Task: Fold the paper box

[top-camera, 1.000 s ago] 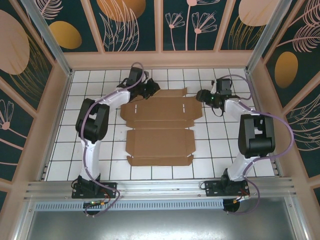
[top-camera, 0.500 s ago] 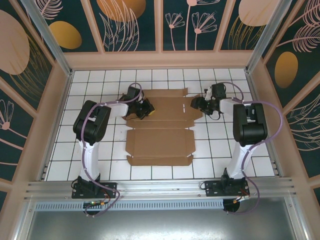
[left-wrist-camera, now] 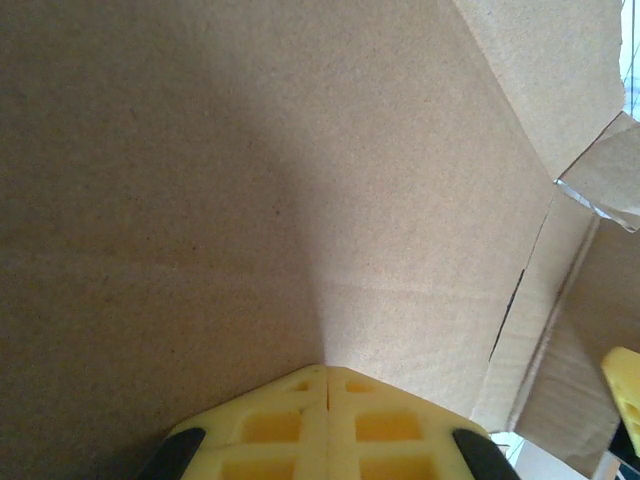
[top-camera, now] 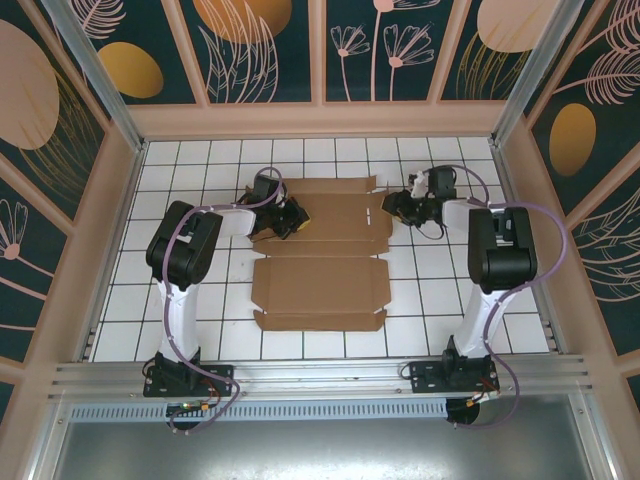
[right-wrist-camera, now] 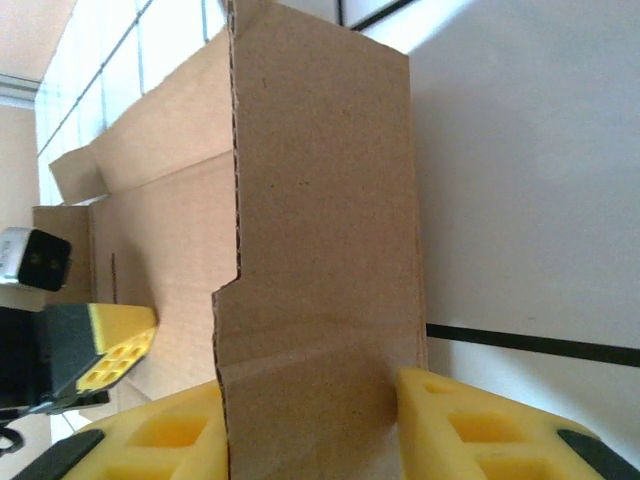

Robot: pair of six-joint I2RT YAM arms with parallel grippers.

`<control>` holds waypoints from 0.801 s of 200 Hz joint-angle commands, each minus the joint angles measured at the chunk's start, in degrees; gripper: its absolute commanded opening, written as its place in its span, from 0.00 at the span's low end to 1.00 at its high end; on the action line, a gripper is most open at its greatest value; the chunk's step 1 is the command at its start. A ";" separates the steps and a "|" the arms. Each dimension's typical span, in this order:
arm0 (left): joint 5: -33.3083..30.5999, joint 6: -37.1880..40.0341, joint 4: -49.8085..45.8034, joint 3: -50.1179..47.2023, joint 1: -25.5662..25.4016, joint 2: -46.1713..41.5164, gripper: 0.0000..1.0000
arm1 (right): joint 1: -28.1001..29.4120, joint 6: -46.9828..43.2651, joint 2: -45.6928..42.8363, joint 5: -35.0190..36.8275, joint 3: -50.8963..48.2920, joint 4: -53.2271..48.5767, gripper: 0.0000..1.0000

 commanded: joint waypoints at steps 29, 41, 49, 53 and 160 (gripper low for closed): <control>-1.95 -0.05 -1.88 -2.32 -0.06 1.65 0.00 | 6.25 -1.15 -5.45 2.23 0.24 -2.24 0.33; -1.95 0.05 -1.97 -2.32 0.04 1.59 0.00 | 7.02 -1.83 -5.79 4.11 0.62 -3.27 0.29; -1.95 0.19 -2.09 -2.32 0.07 1.53 0.00 | 7.22 -2.23 -5.98 5.86 0.81 -4.06 0.26; -1.95 0.22 -2.06 -2.32 0.04 1.59 0.00 | 7.24 -2.34 -6.06 6.63 0.70 -4.29 0.25; -1.90 0.58 -2.22 -1.61 0.06 2.29 0.00 | 15.03 -6.48 -3.52 16.69 7.79 -12.16 0.50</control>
